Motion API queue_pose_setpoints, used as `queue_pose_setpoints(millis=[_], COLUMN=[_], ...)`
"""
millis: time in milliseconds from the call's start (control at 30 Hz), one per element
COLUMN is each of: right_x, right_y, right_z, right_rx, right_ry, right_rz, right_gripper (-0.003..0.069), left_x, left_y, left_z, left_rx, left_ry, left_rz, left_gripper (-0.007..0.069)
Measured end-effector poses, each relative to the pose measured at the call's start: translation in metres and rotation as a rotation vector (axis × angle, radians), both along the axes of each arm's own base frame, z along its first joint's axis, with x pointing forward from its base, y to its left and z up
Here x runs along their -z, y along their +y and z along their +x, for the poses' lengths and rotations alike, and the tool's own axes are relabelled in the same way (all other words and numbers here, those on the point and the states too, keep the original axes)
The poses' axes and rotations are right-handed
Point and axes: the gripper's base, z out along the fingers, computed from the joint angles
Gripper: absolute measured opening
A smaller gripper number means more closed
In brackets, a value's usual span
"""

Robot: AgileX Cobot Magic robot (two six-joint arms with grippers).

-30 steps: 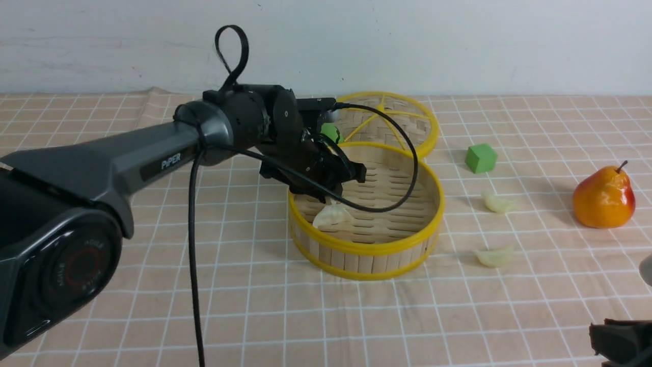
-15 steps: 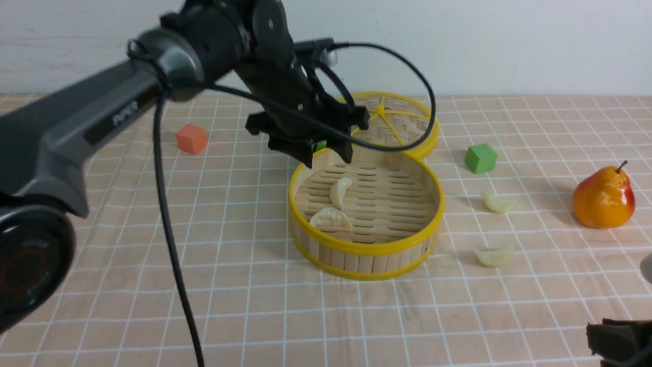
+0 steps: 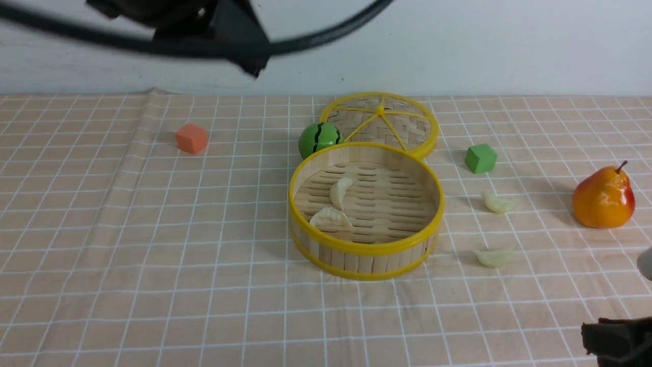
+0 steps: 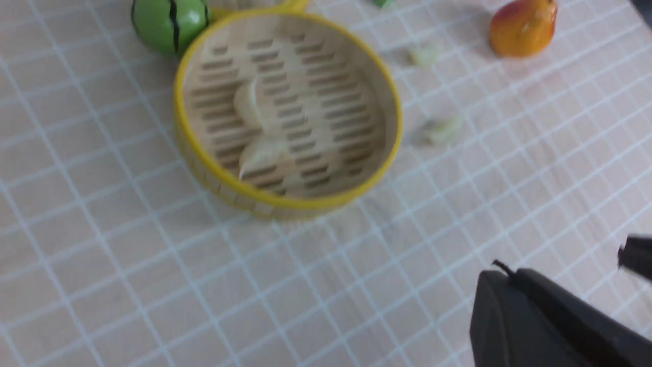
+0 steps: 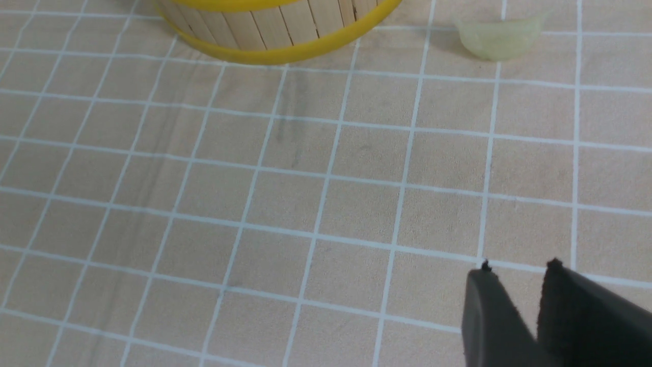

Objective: Put the dumplings into the steamer on the table with the brown tablecloth.
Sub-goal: 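Reach for and grasp a dumpling lying on the table beside the steamer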

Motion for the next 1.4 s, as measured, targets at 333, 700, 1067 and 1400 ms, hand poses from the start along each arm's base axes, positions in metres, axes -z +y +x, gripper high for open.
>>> queue_pose_setpoints(millis=[333,700,1067,1400], right_x=[-0.039,0.008,0.061,0.09], right_y=[0.019,0.041,0.032,0.034], right_z=[0.088,0.215,0.294,0.31], right_rx=[-0.135,-0.229,-0.086,-0.126], right_ry=[-0.016,0.073,0.133,0.119], right_rz=[-0.251,-0.535,-0.535,-0.581], right_gripper=[0.0327,0.0479,0.0482,0.0392], left_x=[0.082,0.138,0.195,0.236], left_y=[0.063,0.11,0.131,0.146], left_z=[-0.111,-0.175,-0.2,-0.214], left_rx=[-0.041,-0.076,-0.129,-0.174], left_ry=[-0.052,-0.095,-0.291,-0.535], left_rz=[0.071,0.253,0.255,0.258], left_gripper=[-0.0014,-0.0014,-0.0014,-0.0014])
